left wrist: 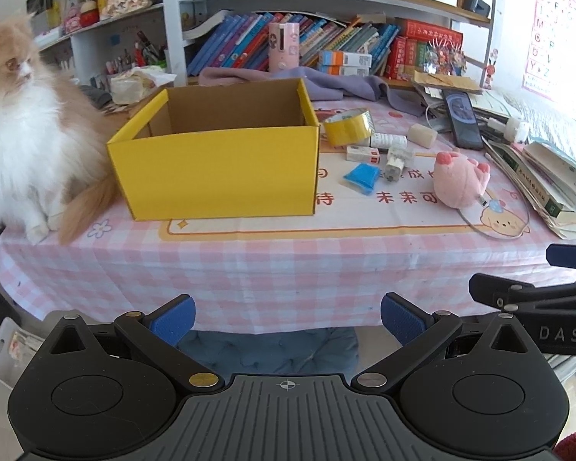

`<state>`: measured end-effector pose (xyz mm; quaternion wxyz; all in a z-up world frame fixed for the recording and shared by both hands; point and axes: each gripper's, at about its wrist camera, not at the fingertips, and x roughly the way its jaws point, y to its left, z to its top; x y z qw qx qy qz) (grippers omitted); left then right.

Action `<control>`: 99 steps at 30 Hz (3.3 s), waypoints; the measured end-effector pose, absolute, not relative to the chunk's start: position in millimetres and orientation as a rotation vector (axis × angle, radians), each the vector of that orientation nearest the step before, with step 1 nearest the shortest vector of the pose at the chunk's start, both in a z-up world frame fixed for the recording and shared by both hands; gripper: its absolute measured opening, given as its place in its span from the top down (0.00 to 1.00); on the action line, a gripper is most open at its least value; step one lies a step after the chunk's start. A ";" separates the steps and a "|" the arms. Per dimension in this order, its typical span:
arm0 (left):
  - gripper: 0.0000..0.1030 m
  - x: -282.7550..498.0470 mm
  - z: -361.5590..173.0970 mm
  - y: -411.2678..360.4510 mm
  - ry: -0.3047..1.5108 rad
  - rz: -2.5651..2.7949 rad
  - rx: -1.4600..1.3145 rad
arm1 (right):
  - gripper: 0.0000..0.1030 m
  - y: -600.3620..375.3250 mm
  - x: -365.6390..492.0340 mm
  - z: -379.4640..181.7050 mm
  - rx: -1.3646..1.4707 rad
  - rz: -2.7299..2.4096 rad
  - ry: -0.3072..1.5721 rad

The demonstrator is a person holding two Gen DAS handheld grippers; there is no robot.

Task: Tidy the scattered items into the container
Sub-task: 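Move the right gripper to the pink plush pig and close on it, then close the left gripper on the blue packet while the right gripper holds the pink pig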

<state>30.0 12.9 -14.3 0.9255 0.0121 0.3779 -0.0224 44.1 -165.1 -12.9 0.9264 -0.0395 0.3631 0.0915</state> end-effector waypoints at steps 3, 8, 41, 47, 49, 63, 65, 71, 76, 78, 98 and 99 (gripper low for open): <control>0.00 38.4 -14.5 8.0 0.773 -0.043 0.027 | 0.05 -170.9 55.2 -15.4 -0.077 0.186 0.750; 0.00 55.1 -16.1 -4.7 0.775 -0.055 0.041 | 0.05 -182.8 77.6 -16.5 -0.066 0.176 0.755; 0.00 179.5 -37.0 -119.1 0.842 -0.232 0.254 | 0.05 -239.1 246.2 -54.2 -0.065 0.226 0.888; 0.00 195.9 -42.5 -133.2 0.872 -0.235 0.279 | 0.08 -244.5 269.5 -65.4 -0.054 0.260 0.929; 0.00 200.5 -43.5 -136.6 0.878 -0.230 0.289 | 0.14 -245.2 276.4 -68.8 -0.045 0.277 0.947; 0.01 230.0 -44.6 -147.5 0.907 -0.199 0.272 | 0.36 -281.9 300.9 -61.2 0.042 0.235 0.930; 0.01 236.4 -44.2 -148.4 0.901 -0.198 0.260 | 0.36 -288.3 302.1 -58.6 0.046 0.227 0.921; 0.05 256.4 -47.3 -147.3 0.899 -0.167 0.217 | 0.36 -293.4 305.2 -57.5 0.024 0.249 0.917; 0.13 278.1 -56.2 -136.7 0.930 -0.105 0.145 | 0.36 -293.8 310.5 -58.4 0.002 0.277 0.921; 0.14 285.3 -59.6 -133.4 0.944 -0.090 0.122 | 0.36 -293.5 312.6 -59.9 -0.007 0.292 0.932; 0.27 302.0 -81.6 -136.2 0.995 -0.028 0.109 | 0.30 -296.9 326.1 -69.0 -0.043 0.343 0.982; 0.27 301.8 -81.9 -136.5 0.994 -0.028 0.112 | 0.29 -297.1 326.8 -69.2 -0.042 0.344 0.983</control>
